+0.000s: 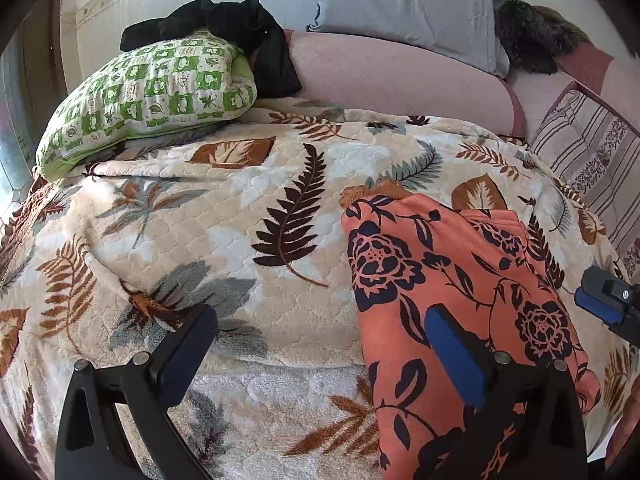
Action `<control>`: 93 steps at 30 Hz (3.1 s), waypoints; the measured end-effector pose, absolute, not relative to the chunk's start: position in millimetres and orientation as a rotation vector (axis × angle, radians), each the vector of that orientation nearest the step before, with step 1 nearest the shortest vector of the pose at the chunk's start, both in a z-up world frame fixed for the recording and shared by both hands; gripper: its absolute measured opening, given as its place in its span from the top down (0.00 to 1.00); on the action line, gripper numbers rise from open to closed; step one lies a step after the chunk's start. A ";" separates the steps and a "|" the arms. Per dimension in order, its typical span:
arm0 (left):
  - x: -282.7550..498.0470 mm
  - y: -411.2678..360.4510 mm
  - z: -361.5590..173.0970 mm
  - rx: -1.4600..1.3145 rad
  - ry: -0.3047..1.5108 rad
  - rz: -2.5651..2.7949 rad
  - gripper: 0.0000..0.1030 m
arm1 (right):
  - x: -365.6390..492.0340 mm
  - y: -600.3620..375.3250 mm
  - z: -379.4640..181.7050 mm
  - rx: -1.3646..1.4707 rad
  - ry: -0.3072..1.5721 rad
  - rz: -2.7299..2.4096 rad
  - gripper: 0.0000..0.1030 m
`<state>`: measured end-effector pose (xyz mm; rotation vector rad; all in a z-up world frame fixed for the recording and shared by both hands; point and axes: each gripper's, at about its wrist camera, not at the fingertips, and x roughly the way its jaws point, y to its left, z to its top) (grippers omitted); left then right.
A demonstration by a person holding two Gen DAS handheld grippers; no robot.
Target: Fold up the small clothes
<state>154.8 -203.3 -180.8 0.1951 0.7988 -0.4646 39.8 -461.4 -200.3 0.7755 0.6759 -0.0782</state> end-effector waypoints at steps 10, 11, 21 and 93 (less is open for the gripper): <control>139.0 -206.3 -185.8 0.219 0.812 -0.493 0.00 | 7.2 -447.4 -237.4 0.777 0.842 -0.102 0.43; 137.5 -207.3 -187.3 0.224 0.817 -0.496 0.00 | 7.0 -446.1 -236.5 0.760 0.837 -0.103 0.43; 132.8 -214.5 -197.4 0.253 0.833 -0.496 0.00 | 0.0 -453.9 -221.2 0.773 0.753 -0.092 0.42; 145.9 -215.0 -185.4 0.108 0.955 -0.737 0.59 | 65.1 -434.5 -228.8 0.653 0.698 0.009 0.57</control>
